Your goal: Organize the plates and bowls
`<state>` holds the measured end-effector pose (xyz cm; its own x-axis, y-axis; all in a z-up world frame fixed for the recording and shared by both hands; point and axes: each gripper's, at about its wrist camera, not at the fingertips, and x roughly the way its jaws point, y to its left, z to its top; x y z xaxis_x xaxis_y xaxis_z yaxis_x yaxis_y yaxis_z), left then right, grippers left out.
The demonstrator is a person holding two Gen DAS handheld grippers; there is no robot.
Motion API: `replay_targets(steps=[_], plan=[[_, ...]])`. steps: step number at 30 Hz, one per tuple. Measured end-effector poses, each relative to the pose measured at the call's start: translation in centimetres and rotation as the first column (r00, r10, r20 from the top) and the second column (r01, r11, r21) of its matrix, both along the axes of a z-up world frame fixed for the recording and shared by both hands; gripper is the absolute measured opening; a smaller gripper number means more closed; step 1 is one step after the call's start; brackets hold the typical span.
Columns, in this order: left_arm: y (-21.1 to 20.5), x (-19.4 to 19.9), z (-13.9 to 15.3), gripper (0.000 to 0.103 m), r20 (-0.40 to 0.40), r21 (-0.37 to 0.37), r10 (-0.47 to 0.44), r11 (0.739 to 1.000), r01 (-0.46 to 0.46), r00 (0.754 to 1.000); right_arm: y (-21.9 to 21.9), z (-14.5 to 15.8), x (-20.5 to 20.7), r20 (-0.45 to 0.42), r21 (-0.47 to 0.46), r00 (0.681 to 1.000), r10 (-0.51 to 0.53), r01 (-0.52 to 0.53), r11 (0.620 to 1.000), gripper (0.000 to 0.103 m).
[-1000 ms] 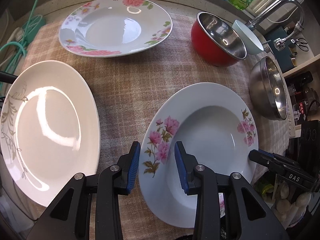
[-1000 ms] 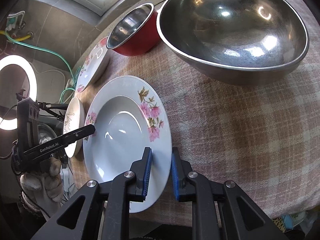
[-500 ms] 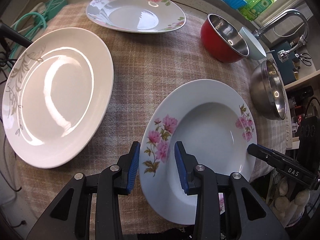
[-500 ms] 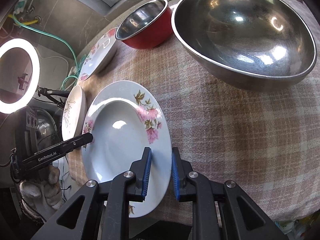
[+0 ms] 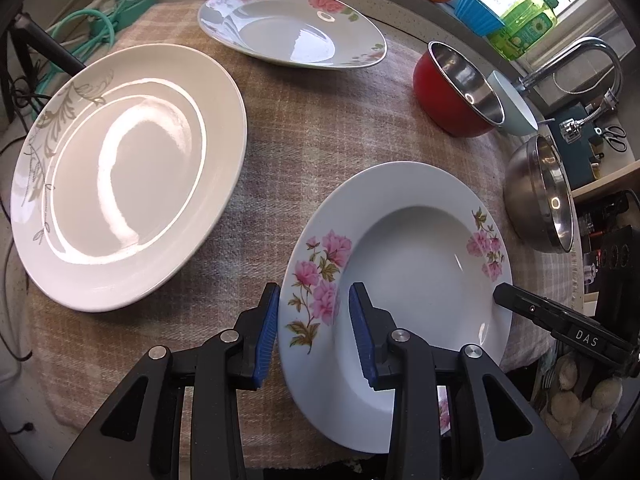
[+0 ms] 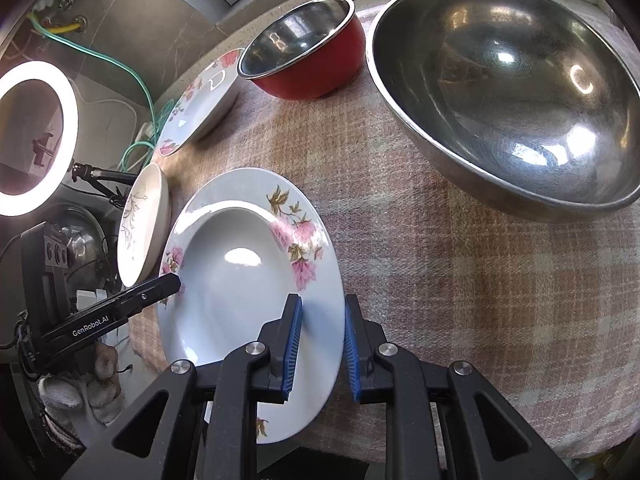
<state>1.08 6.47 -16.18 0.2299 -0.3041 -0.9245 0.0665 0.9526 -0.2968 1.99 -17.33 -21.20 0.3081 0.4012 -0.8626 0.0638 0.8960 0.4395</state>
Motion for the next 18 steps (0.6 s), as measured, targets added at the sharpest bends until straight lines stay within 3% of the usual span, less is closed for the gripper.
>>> replay_targets(steps=[10,18], plan=[[0.1,-0.3,0.0,0.033,0.021,0.007,0.017,1.0,-0.017,1.0,-0.1,0.0,0.1,0.001,-0.013,1.0,0.014,-0.014,1.0,0.019],[1.7,-0.6,0.5,0.033,0.031,0.007,0.073,0.997,-0.074,0.997,0.2,1.6,0.1,0.062,-0.09,0.998,0.024,-0.018,0.996,0.02]])
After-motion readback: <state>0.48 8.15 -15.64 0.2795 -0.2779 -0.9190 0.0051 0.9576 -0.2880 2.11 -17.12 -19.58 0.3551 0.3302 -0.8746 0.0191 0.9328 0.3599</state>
